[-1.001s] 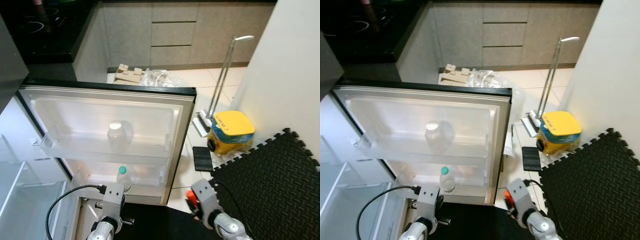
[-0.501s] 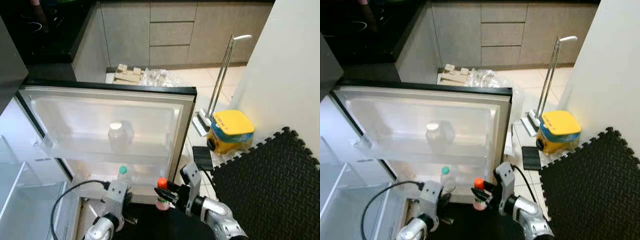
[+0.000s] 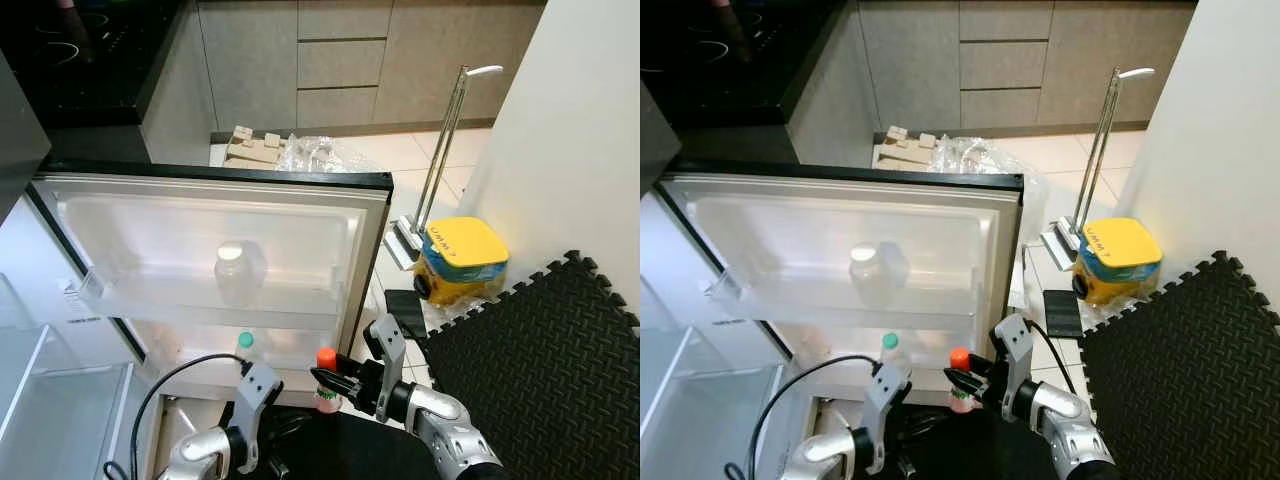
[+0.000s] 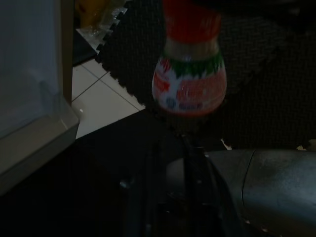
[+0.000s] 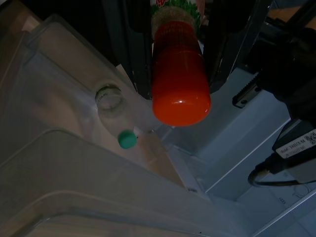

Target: Restocking fridge

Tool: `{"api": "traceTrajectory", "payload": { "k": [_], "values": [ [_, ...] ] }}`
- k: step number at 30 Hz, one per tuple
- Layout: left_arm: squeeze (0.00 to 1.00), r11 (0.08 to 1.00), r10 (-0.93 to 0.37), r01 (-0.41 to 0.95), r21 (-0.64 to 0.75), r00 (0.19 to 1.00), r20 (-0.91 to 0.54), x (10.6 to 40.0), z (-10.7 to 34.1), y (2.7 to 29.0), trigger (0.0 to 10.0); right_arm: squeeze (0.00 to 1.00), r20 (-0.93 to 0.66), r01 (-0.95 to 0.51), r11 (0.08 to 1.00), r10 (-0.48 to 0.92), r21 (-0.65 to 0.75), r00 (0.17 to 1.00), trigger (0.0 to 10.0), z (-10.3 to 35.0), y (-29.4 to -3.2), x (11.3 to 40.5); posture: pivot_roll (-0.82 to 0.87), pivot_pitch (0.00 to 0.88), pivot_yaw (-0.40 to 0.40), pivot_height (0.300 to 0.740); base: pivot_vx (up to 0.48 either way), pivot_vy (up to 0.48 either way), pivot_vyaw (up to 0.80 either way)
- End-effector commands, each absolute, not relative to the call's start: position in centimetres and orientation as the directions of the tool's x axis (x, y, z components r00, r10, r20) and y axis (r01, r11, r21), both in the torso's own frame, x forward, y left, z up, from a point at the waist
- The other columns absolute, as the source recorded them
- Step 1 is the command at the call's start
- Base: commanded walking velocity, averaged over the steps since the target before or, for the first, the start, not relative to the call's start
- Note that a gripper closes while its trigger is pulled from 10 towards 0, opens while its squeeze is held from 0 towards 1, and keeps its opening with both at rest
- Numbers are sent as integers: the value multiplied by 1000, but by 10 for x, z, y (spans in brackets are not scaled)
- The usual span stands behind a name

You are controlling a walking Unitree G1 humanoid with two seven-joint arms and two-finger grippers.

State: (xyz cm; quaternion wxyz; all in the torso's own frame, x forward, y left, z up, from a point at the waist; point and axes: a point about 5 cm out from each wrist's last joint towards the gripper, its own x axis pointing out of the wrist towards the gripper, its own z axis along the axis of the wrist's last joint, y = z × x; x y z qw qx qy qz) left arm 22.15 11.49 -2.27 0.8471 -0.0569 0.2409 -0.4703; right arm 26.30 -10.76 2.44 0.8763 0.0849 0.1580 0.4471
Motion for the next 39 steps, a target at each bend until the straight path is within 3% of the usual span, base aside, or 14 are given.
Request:
{"api": "traceTrajectory", "payload": {
  "k": [1, 7, 8, 9, 10, 19, 31, 39],
  "values": [
    [1000, 535, -835, 777, -333, 424, -351, 220, -22, 114, 10000, 0, -217, -760, 585, 811, 284, 543, 10000, 23, -107, 262, -180, 83, -9, 740, 0, 0, 0],
    [1000, 524, -850, 776, -351, 449, -276, 225, -11, 103, 10000, 0, -255, -756, 605, 794, 251, 551, 10000, 19, -106, 260, -178, 86, -12, 740, 0, 0, 0],
    [710, 524, -850, 779, -344, 452, -271, 226, -10, 102, 10000, 0, -256, -749, 615, 787, 247, 562, 10000, 19, -107, 261, -178, 86, -12, 740, 0, 0, 0],
    [710, 524, -850, 779, -344, 452, -271, 226, -10, 102, 10000, 0, -256, -749, 615, 787, 247, 562, 10000, 19, -107, 261, -178, 86, -12, 740, 0, 0, 0],
    [0, 520, -853, 778, -353, 455, -255, 226, -7, 100, 10000, 0, -256, -739, 629, 776, 242, 576, 10000, 20, -107, 263, -175, 86, -16, 740, 0, 0, 0],
    [0, 520, -853, 752, -404, 480, -206, 228, -1, 89, 10000, 0, -246, -721, 650, 759, 241, 603, 10000, 23, -106, 269, -177, 86, -17, 740, 0, 0, 0],
    [0, 477, -879, 765, -432, 425, -218, 221, -3, 79, 10000, 0, -178, -680, 663, 745, 313, 643, 10000, 30, -98, 275, -177, 89, -14, 740, 0, 0, 0],
    [0, 503, -864, 745, -438, 447, -232, 221, -3, 82, 10000, 0, -119, -704, 594, 790, 390, 601, 10000, 38, -88, 275, -175, 90, -16, 740, 0, 0, 0]
  ]
}}
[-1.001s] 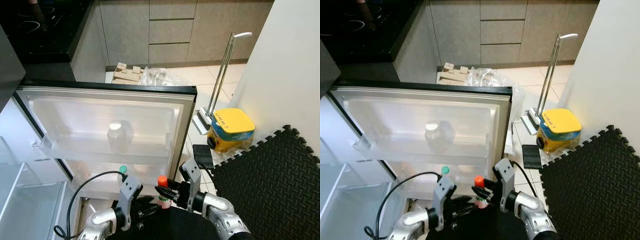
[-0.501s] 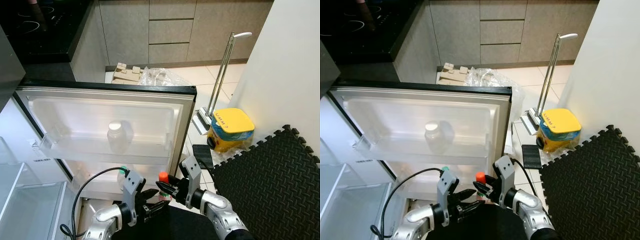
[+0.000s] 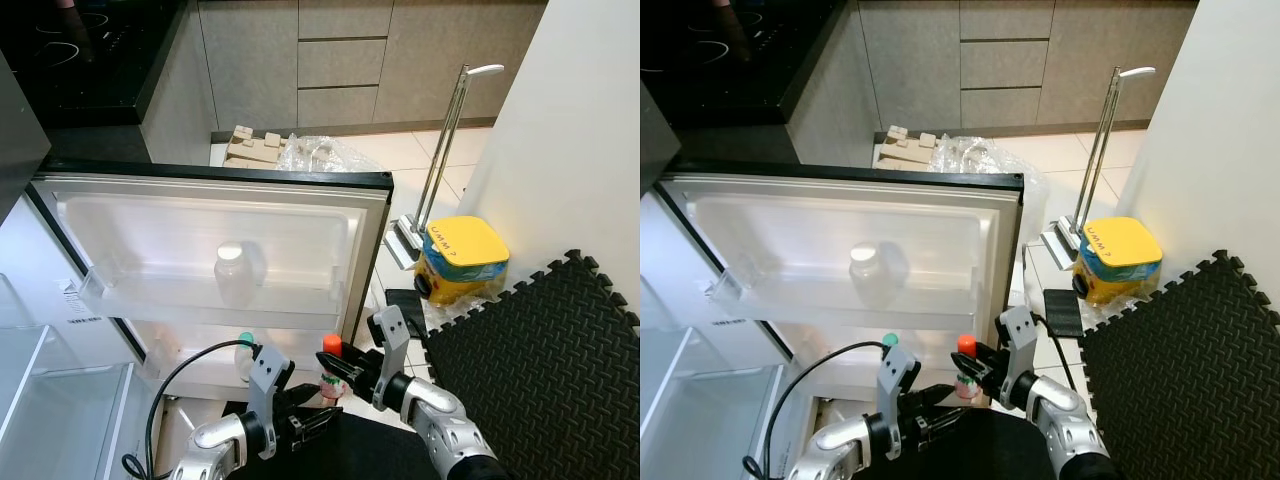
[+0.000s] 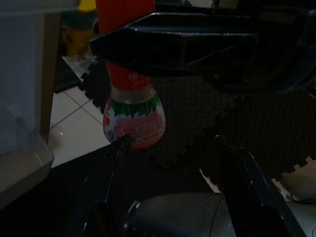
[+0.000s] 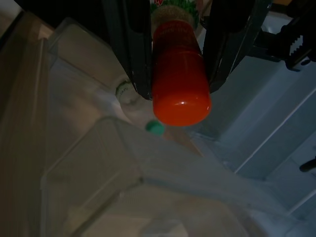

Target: Restocking fridge

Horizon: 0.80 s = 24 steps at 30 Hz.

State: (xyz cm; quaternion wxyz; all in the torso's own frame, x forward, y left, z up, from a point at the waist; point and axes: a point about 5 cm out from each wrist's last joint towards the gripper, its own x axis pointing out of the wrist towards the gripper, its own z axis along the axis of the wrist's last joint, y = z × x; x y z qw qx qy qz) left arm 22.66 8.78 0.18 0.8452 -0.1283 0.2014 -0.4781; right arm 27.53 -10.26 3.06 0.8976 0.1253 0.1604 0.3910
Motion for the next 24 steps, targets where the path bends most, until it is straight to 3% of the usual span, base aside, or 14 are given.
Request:
{"api": "traceTrajectory", "payload": {
  "k": [1, 6, 15, 24],
  "values": [
    [0, 508, -861, 744, -435, 451, -234, 221, -3, 82, 10000, 0, -119, -712, 584, 799, 390, 590, 10000, 38, -87, 274, -175, 90, -15, 740, 0, 0, 0],
    [0, 549, -835, 726, -414, 501, -230, 227, -1, 85, 10000, 0, -160, -741, 574, 816, 348, 556, 10000, 33, -85, 269, -176, 89, -15, 740, 0, 0, 0],
    [0, 547, -835, 727, -414, 510, -208, 233, 6, 88, 10000, 0, -274, -787, 575, 812, 226, 515, 10000, 21, -87, 261, -174, 91, -15, 740, 0, 0, 0],
    [0, 547, -835, 732, -405, 509, -208, 234, 8, 89, 10000, 0, -263, -781, 585, 806, 217, 530, 10000, 22, -87, 262, -172, 91, -16, 740, 0, 0, 0]
  ]
}}
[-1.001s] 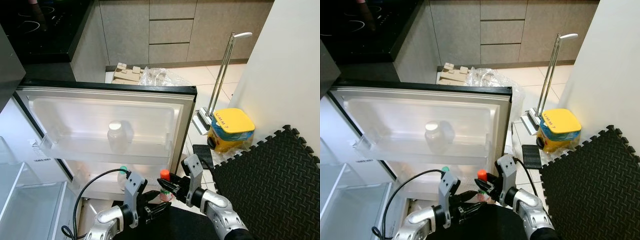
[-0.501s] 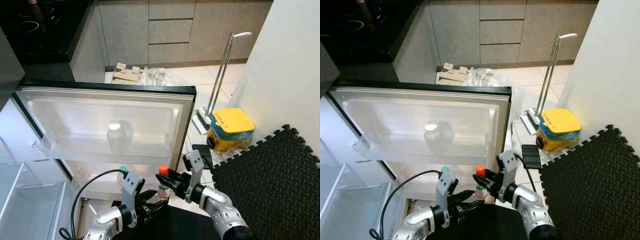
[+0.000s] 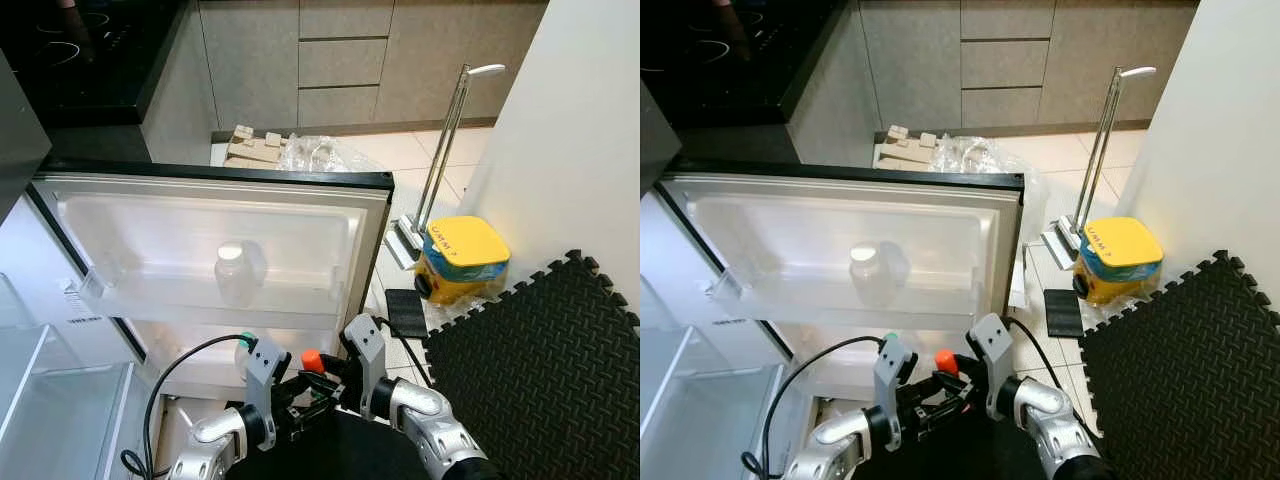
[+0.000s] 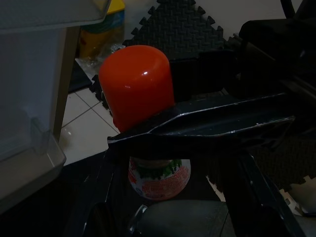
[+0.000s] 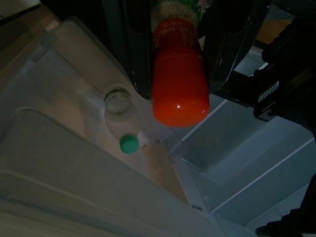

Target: Restocking fridge

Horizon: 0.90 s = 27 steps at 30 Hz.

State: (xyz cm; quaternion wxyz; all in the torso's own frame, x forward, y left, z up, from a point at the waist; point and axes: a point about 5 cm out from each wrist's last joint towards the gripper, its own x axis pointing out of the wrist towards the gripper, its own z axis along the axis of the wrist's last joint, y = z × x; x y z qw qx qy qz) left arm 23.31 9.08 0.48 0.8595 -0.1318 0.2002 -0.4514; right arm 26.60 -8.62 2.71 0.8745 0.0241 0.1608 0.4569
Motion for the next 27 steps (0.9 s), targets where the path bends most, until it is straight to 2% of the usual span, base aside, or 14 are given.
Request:
{"api": "traceTrajectory", "payload": {
  "k": [1, 9, 15, 20, 27],
  "values": [
    [0, 547, -835, 732, -405, 509, -208, 234, 8, 89, 10000, 0, -263, -781, 585, 806, 217, 530, 10000, 22, -87, 262, -172, 91, -16, 740, 0, 0, 0],
    [0, 558, -828, 720, -412, 517, -217, 231, 4, 87, 10000, 0, -156, -740, 589, 805, 324, 572, 10000, 35, -86, 270, -174, 90, -17, 740, 0, 0, 0],
    [0, 532, -840, 727, -433, 516, -165, 232, 10, 85, 10000, 0, -110, -753, 519, 845, 404, 524, 10000, 40, -83, 268, -172, 87, -20, 740, 0, 0, 0],
    [0, 528, -836, 724, -444, 536, -120, 237, 17, 84, 10000, 0, -99, -788, 432, 895, 439, 436, 10000, 40, -80, 259, -174, 88, -21, 740, 0, 0, 0],
    [0, 520, -834, 723, -455, 544, -90, 242, 22, 82, 10000, 0, -94, -795, 380, 919, 472, 384, 10000, 41, -78, 253, -176, 87, -18, 740, 0, 0, 0]
  ]
}}
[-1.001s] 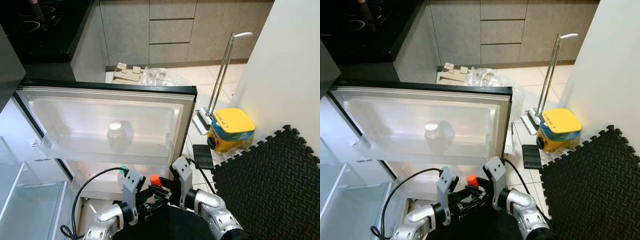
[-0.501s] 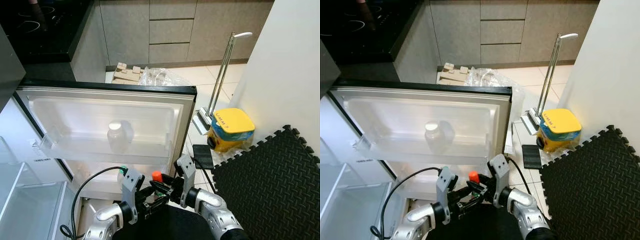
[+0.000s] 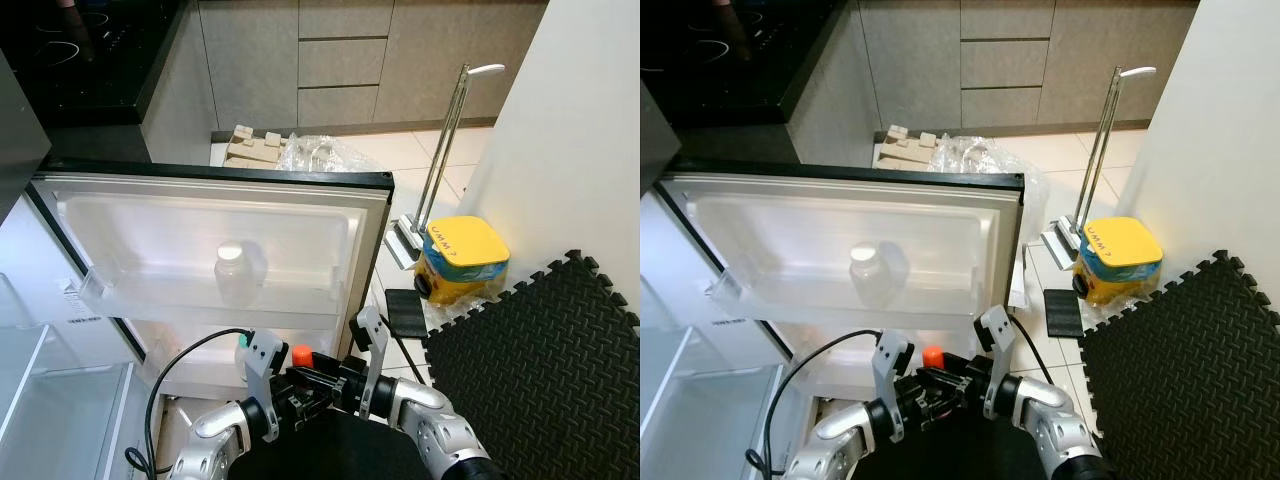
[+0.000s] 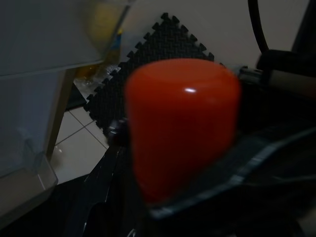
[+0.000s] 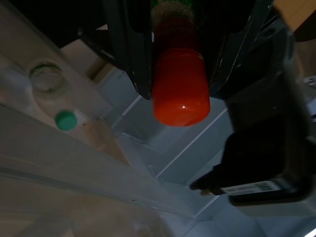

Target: Restocking fridge

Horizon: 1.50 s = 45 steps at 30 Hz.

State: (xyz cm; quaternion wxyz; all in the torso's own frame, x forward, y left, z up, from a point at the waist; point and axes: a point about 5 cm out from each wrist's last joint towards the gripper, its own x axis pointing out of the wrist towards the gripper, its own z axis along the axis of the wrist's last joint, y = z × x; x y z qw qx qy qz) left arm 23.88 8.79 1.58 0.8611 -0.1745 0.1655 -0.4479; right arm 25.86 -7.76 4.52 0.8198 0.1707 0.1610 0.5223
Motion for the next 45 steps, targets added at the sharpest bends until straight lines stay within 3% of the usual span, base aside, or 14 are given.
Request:
{"api": "traceTrajectory", "payload": {
  "k": [1, 20, 21, 22, 23, 25, 27, 28, 37, 38, 39, 40, 41, 45],
  "values": [
    [0, 518, -837, 726, -453, 540, -92, 241, 22, 81, 10000, 0, -95, -795, 383, 918, 471, 385, 10000, 40, -78, 253, -177, 87, -18, 740, 0, 0, 0],
    [0, 525, -840, 729, -439, 528, -128, 236, 17, 86, 10000, 0, -117, -801, 378, 923, 465, 368, 10000, 42, -80, 252, -171, 72, -22, 740, 0, 0, 0],
    [0, 525, -839, 727, -443, 529, -127, 236, 17, 86, 6118, 0, -118, -800, 379, 922, 464, 368, 10000, 42, -80, 252, -173, 71, -20, 740, 0, 0, 0],
    [0, 525, -839, 727, -443, 529, -127, 236, 17, 86, 6118, 0, -118, -800, 379, 922, 464, 368, 10000, 42, -80, 252, -173, 71, -20, 740, 0, 0, 0],
    [0, 525, -839, 725, -446, 530, -126, 236, 17, 87, 1020, 0, -121, -801, 381, 922, 461, 369, 10000, 42, -80, 252, -174, 72, -19, 740, 0, 0, 0],
    [0, 527, -838, 725, -444, 531, -127, 236, 17, 87, 3569, 0, -125, -802, 384, 921, 458, 370, 10000, 42, -81, 252, -174, 72, -19, 740, 0, 0, 0],
    [0, 534, -835, 726, -434, 534, -133, 236, 17, 87, 3569, 0, -127, -802, 386, 920, 457, 370, 10000, 42, -81, 252, -174, 72, -19, 740, 0, 0, 0],
    [0, 544, -829, 725, -422, 541, -140, 238, 17, 87, 10000, 0, -133, -803, 391, 918, 451, 373, 10000, 41, -82, 252, -174, 74, -18, 740, 0, 0, 0],
    [0, 538, -833, 726, -428, 537, -135, 238, 17, 87, 10000, 0, -139, -804, 394, 918, 445, 373, 10000, 40, -81, 250, -175, 77, -16, 740, 0, 0, 0],
    [0, 537, -832, 724, -433, 539, -132, 238, 17, 86, 4941, 0, -141, -805, 395, 917, 443, 372, 10000, 40, -81, 250, -176, 78, -16, 740, 0, 0, 0],
    [0, 537, -832, 724, -433, 539, -132, 238, 17, 86, 4941, 0, -141, -805, 395, 917, 443, 372, 10000, 40, -81, 250, -176, 78, -16, 740, 0, 0, 0],
    [0, 542, -829, 722, -430, 543, -133, 238, 17, 87, 2039, 0, -142, -806, 395, 917, 442, 372, 10000, 40, -81, 250, -175, 78, -17, 740, 0, 0, 0],
    [0, 547, -826, 721, -425, 547, -136, 238, 17, 87, 10000, 0, -143, -806, 396, 917, 441, 372, 10000, 40, -81, 251, -175, 78, -17, 740, 0, 0, 0],
    [0, 573, -811, 713, -404, 565, -152, 240, 16, 89, 10000, 0, -147, -806, 399, 916, 437, 374, 10000, 40, -81, 251, -175, 79, -18, 740, 0, 0, 0]
  ]
}}
